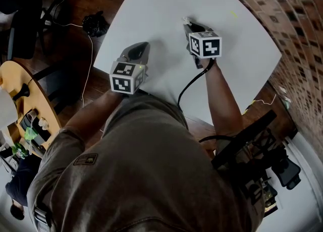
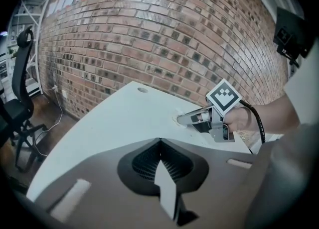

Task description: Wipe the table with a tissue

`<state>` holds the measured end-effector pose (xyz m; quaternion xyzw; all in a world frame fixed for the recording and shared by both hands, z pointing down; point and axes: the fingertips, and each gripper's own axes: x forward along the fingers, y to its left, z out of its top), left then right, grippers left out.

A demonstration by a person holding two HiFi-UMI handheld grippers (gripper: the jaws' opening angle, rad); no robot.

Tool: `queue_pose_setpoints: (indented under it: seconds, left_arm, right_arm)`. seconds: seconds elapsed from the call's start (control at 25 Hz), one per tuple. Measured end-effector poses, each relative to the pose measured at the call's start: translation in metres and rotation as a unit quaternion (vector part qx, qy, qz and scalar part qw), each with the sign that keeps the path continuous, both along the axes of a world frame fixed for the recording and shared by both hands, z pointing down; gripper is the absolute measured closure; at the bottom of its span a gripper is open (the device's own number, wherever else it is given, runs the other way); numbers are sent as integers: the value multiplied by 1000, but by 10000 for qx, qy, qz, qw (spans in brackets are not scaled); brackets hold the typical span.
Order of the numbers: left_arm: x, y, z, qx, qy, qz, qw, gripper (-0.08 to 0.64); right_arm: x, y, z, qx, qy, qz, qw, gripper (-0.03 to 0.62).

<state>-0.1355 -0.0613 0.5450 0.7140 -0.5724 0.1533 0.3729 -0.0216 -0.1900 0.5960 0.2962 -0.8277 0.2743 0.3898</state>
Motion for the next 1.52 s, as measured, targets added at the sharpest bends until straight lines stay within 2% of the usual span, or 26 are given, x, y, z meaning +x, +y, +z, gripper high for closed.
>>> queue_pose_setpoints:
  seconds: [0.16,0.24,0.64,0.84,1.0,1.52]
  left_arm:
    - [2,2,-2,35,-1,15,10000,558]
    - [2,1,-5,77,-5,43,10000,558]
    - [8,-9,-19,279,-135,357,9989,558]
    - [19,-18,-25,386,-212,604,9972,558]
    - [28,-17,-28,389,-263,699,9964,558]
    - [28,-6,-29,397,-258,671,9966,558]
  right_arm:
    - [-9,13,-2,-60,-96,-170,9998,540]
    - [-6,12,-6,-31,-146,-96,9998,541]
    - [86,12,-44,476,-203,1152,9920,541]
    - [121,34,-22,295,42,1525,9879,541]
    - [132,48,1,57,261,1558,9874,541]
    - [110,70,4,30,121,1371,9905,541]
